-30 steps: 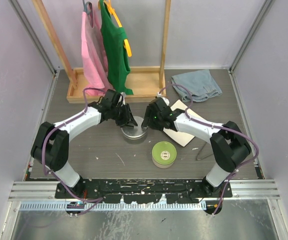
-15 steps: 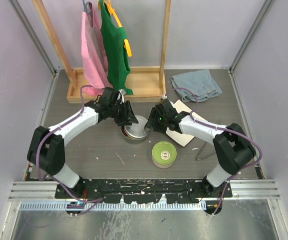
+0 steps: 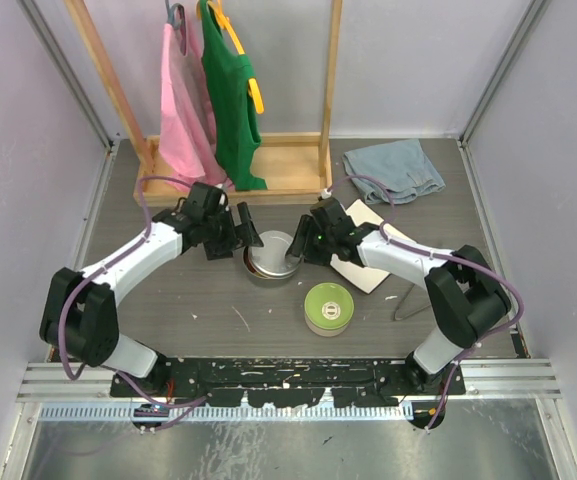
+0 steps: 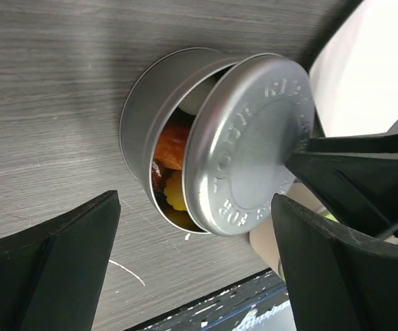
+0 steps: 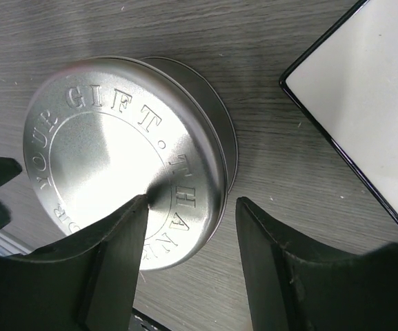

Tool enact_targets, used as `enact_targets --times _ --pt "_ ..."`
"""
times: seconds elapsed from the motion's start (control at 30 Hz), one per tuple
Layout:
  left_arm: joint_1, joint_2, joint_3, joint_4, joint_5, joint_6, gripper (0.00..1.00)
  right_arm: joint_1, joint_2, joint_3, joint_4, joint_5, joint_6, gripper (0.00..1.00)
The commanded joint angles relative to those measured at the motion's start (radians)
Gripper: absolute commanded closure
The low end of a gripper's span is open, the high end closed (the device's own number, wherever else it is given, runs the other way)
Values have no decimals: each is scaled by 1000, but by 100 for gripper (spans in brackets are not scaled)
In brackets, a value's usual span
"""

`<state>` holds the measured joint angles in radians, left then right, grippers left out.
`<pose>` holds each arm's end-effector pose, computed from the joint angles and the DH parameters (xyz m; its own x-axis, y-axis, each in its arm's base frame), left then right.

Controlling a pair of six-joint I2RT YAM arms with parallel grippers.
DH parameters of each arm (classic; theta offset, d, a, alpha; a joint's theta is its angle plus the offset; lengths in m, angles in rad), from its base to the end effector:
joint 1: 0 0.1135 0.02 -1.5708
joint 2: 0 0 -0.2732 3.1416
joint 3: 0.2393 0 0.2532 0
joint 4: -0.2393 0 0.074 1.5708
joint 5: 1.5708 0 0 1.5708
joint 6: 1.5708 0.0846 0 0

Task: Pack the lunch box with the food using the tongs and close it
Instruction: Close the box lid on the packing box.

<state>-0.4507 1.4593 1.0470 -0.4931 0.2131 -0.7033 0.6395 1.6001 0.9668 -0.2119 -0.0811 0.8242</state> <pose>0.2944 -0.1624 0.2182 -0.8914 -0.2708 -0.3633 -0.0436 0.8493 -0.5262 0.2903 0.2244 0.1709 -0.8759 0.2603 -0.4062 0.0073 0.8491 0.5282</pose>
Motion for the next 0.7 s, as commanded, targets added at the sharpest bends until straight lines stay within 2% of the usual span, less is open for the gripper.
enact_targets --times 0.0,0.17,0.47,0.67 --pt "6 29 -9 93 37 -4 7 3 17 42 38 -32 -26 41" --pt "21 63 -33 131 65 -12 14 2 27 56 38 -46 -40 40" --pt "44 87 -89 187 128 -10 39 3 46 91 54 -99 -77 39" --pt "49 102 -88 181 144 4 50 3 56 106 55 -125 -86 39"
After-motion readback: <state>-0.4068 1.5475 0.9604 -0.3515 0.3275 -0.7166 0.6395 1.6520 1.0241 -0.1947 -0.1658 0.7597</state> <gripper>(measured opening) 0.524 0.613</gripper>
